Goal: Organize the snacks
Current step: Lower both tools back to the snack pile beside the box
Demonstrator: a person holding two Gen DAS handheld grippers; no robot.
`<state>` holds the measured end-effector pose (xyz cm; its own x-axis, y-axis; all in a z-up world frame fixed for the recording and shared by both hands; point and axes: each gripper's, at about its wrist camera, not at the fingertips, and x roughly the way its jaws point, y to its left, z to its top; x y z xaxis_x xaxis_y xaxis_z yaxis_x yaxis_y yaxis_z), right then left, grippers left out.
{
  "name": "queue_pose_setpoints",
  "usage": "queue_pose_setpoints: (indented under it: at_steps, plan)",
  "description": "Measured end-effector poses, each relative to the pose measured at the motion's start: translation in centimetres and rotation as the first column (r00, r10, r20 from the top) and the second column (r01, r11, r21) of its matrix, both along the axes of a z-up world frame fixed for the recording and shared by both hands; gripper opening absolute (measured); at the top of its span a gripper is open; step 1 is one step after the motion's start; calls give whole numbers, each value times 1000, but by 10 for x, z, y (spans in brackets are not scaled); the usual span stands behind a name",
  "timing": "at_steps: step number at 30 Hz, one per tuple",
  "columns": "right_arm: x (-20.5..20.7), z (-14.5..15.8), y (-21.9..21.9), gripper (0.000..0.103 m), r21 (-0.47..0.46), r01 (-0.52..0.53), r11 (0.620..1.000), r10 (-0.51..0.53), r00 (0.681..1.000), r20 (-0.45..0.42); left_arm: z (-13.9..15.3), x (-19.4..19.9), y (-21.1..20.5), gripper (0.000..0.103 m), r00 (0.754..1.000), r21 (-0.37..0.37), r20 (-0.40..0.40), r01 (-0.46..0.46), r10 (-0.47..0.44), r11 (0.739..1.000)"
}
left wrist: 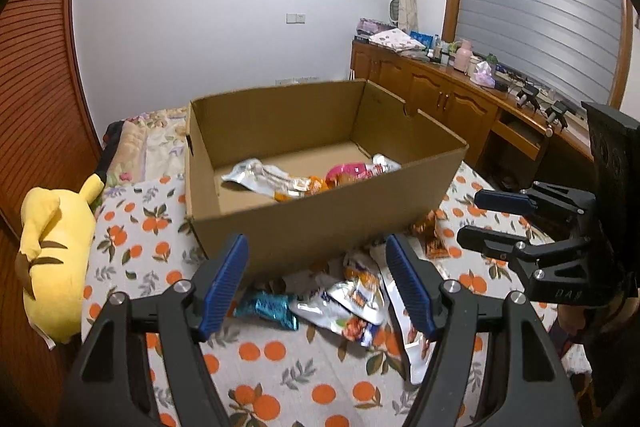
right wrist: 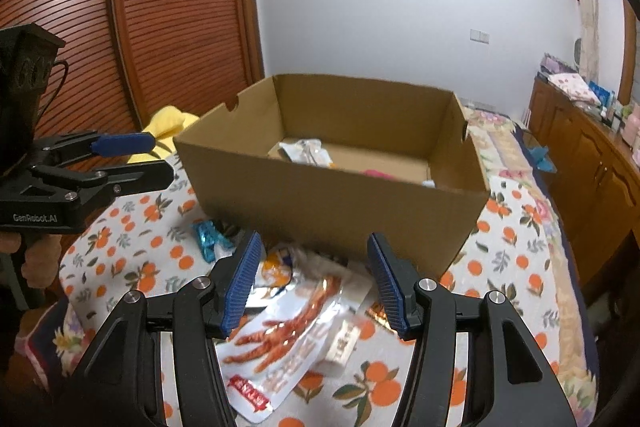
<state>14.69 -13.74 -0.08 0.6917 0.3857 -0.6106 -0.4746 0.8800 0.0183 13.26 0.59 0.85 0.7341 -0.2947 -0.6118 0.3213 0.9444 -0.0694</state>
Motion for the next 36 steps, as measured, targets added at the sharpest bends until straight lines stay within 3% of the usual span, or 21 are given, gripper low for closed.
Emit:
queue_pose_setpoints:
  at_steps: [15,27,36]
  plan:
    - [-5,-54,-17,56,-21,31,999,-34,993,-115,-57,-8,-3,72,994,-5,-105,10,-11,1000]
    - [10,-84,-18,47,-45,50,998,-58,981,-186,-75,-9,-7,72,991,14,-131,14,-12,1000]
    - [24,-96,-29,34,17,67,998,-61,965,-256,-80,-7,-15,72,990,20,-136,35,-32,999]
